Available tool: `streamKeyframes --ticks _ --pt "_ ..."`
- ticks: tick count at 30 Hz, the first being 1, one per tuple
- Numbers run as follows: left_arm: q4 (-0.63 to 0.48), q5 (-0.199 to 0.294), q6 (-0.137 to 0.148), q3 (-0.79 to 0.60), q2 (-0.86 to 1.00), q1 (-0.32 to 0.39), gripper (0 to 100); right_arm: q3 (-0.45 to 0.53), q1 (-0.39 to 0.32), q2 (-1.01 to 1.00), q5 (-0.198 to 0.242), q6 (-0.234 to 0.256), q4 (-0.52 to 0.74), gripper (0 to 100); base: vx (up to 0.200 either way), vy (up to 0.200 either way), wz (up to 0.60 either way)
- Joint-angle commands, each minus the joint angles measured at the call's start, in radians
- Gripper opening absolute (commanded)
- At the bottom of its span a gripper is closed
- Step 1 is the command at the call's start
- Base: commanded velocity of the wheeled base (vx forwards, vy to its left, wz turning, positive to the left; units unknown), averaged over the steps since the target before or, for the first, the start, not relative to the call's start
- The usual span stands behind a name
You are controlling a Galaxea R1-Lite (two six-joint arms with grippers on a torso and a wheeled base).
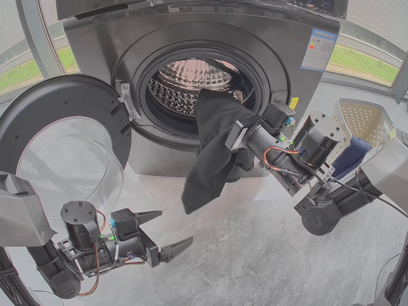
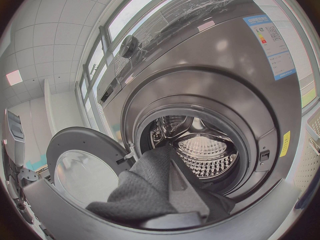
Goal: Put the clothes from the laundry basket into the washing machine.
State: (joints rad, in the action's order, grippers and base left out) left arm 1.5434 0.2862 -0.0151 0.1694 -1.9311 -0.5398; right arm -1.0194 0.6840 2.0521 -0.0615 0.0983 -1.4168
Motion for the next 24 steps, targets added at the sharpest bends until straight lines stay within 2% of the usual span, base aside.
streamKeyframes --ticks 1,7,8,12,13,18,22,24 --pt "0.000 0.007 0.003 -0.027 -0.025 -0.014 100 0.005 0.008 0.022 0.000 0.000 -0.004 0 0.000 0.000 0.00" --pt "0.001 0.005 0.006 -0.036 -0.032 -0.014 100 0.028 0.026 0.039 -0.003 0.006 -0.010 0 0.000 0.000 0.00" --pt "0.001 0.004 0.007 -0.013 -0.025 -0.017 100 0.050 0.046 0.037 -0.003 0.006 -0.013 0 0.000 0.000 0.00" --pt "0.003 -0.002 0.004 0.067 -0.005 -0.028 100 0.064 0.051 0.039 -0.003 0.008 -0.013 0 0.000 0.000 0.00" --pt "0.003 -0.004 -0.005 0.113 -0.009 -0.029 100 0.065 0.049 0.040 -0.003 0.008 -0.011 0 0.000 0.000 0.00" --pt "0.003 -0.005 -0.005 0.159 -0.052 -0.048 100 0.068 0.052 0.048 -0.003 0.008 -0.011 0 0.000 0.000 0.00" --pt "0.003 -0.065 -0.006 0.288 -0.103 -0.043 100 0.070 0.075 0.057 -0.004 0.011 -0.011 0 0.000 0.000 0.00" --pt "0.003 -0.074 -0.011 0.323 -0.115 -0.046 100 0.067 0.088 0.059 -0.004 0.011 -0.008 0 0.000 0.000 0.00"
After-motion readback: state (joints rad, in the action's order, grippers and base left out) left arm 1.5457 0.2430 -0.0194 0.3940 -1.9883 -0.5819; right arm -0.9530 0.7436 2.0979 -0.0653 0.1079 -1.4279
